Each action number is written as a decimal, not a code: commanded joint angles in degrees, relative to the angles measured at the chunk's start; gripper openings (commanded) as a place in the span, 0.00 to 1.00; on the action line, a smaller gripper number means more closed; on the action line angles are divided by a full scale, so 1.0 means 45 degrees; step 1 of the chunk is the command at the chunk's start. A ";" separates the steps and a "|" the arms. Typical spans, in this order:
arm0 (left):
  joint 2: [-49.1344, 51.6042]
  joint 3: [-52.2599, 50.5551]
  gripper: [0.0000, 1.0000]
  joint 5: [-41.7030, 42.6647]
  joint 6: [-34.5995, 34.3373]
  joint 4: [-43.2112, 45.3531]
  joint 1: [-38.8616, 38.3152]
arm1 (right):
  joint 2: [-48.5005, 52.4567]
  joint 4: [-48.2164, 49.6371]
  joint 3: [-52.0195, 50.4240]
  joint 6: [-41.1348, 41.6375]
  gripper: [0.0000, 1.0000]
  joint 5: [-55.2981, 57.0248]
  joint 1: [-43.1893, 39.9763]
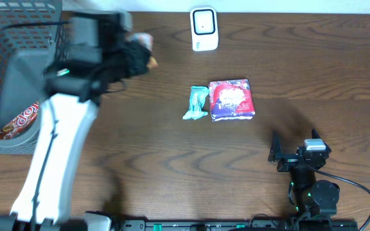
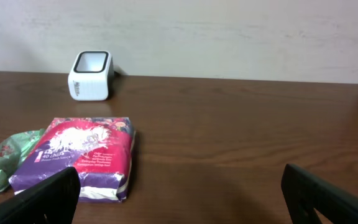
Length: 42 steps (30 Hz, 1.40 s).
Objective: Scan the item barcode
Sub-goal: 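Carry the Kleenex pack past the scanner and place it left of the pouch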
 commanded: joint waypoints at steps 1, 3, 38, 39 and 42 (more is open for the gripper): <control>0.1316 -0.0141 0.07 -0.1472 0.0554 -0.0442 -0.0879 | -0.0044 -0.0049 -0.0019 0.0175 0.99 0.0063 -0.0053; 0.2074 -0.0141 0.07 -0.1477 0.0554 -0.0748 -0.1287 | -0.0044 -0.0049 -0.0019 0.0175 0.99 0.0063 -0.0053; 0.2705 0.2263 0.85 -0.1481 0.0559 -0.0345 -0.0573 | -0.0044 -0.0049 -0.0019 0.0175 0.99 0.0063 -0.0053; 0.2278 0.2263 0.87 -0.1481 0.0559 -0.0209 -0.0321 | -0.0044 -0.0049 -0.0019 0.0175 0.99 0.0063 -0.0053; 0.1127 0.2263 0.90 -0.1486 0.0554 0.0024 0.0461 | -0.0044 -0.0049 -0.0019 0.0180 0.99 0.0063 -0.0053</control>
